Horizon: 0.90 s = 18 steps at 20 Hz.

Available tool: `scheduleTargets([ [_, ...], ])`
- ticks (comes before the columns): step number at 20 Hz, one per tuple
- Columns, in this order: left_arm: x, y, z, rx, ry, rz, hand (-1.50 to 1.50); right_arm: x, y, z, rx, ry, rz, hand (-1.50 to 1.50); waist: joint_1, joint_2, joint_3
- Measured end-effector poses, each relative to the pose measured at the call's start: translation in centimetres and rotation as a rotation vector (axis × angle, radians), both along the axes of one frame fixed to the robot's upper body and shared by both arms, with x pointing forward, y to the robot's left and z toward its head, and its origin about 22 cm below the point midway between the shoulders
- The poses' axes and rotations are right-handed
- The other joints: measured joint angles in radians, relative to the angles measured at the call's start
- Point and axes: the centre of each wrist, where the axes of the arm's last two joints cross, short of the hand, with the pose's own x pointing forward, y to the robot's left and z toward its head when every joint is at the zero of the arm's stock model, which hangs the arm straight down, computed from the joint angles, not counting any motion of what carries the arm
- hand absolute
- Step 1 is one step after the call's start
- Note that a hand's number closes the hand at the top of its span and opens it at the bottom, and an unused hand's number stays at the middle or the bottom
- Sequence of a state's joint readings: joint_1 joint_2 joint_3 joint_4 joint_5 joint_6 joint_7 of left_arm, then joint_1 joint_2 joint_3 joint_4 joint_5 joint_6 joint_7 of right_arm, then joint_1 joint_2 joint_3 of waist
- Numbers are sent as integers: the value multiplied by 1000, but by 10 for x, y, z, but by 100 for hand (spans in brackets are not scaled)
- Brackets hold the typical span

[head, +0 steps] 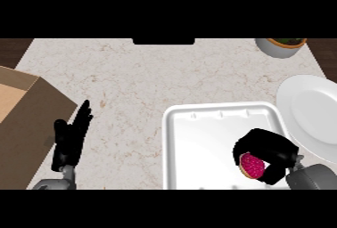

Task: Pick the cupcake from the tray and place it in the plate

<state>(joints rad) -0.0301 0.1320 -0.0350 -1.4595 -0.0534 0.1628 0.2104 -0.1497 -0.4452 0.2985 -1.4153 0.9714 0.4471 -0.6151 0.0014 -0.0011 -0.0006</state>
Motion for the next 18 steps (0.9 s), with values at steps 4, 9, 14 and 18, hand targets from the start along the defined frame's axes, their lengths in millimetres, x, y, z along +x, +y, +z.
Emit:
scheduleTargets([
  [4, 3, 1, 3, 0, 8, 2, 0, -3, -6, 2, 36, -78, -41, 150, -3, 0, 0],
  [9, 3, 2, 7, 4, -1, 3, 0, 12, -21, 8, 55, -199, -353, 150, -5, 1, 1],
  [14, 0, -2, 5, 1, 0, 2, 0, 30, -34, 22, 46, -319, -810, 150, -5, 1, 0],
  [18, 2, 3, 3, 9, 5, 8, 0, 40, -22, 48, 94, -434, -994, 150, -6, 0, 0],
])
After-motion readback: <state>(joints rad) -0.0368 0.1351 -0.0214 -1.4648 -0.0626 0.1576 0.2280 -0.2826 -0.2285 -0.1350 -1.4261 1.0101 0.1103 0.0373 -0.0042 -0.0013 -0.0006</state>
